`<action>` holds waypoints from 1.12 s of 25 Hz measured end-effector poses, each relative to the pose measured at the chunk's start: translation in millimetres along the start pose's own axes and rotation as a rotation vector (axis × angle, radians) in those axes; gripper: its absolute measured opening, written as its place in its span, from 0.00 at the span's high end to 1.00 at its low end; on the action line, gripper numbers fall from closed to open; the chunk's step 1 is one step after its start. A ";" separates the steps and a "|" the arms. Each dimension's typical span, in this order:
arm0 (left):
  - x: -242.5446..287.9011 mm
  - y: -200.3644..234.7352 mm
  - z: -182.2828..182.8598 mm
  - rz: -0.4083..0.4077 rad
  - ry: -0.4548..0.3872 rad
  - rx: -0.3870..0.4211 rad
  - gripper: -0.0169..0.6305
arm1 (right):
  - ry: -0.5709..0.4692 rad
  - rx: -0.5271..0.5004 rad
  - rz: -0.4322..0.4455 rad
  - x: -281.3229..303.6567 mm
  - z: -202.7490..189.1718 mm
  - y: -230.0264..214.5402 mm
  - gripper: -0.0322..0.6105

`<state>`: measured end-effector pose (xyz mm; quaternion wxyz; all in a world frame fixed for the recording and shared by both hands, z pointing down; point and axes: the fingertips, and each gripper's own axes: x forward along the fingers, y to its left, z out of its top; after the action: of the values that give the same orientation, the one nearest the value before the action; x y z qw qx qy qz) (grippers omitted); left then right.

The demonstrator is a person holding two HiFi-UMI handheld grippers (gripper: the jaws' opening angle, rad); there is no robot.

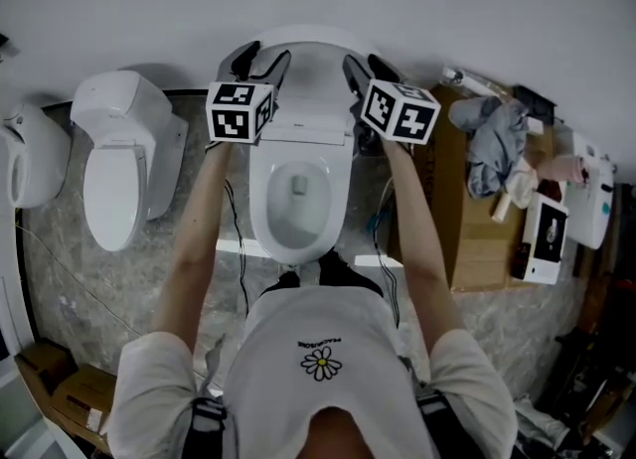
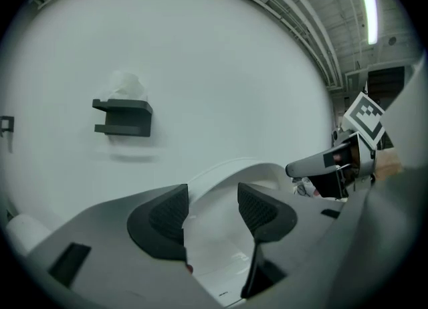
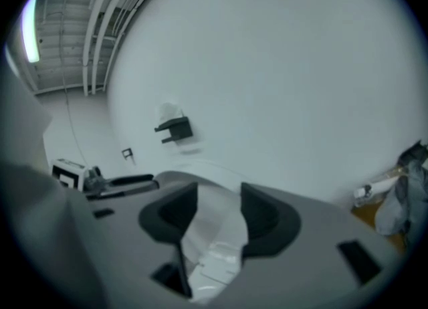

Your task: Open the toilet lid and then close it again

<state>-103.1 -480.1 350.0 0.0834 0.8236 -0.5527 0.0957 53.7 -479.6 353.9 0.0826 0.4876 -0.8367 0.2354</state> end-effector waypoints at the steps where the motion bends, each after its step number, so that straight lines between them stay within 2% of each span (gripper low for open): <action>1: 4.4 3.1 1.4 -0.005 0.004 -0.013 0.58 | 0.001 0.000 -0.001 4.6 2.4 -1.5 0.63; 8: 37.3 18.6 7.2 0.006 0.029 0.004 0.59 | 0.015 -0.066 -0.023 34.9 15.6 -14.9 0.63; 16: 69.2 34.1 9.7 0.026 0.087 -0.006 0.59 | 0.054 -0.082 -0.027 63.6 27.2 -26.9 0.63; 23: 73.1 36.9 10.3 0.047 0.079 0.012 0.59 | 0.052 -0.117 -0.032 67.0 28.1 -27.4 0.63; 28: 75.0 34.6 7.8 0.067 0.092 0.092 0.59 | 0.040 -0.114 -0.041 67.3 28.6 -29.1 0.63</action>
<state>-106.8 -562.1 362.3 0.0677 0.8025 -0.5704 0.1613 46.8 -557.5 362.7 0.1316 0.4941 -0.8369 0.1952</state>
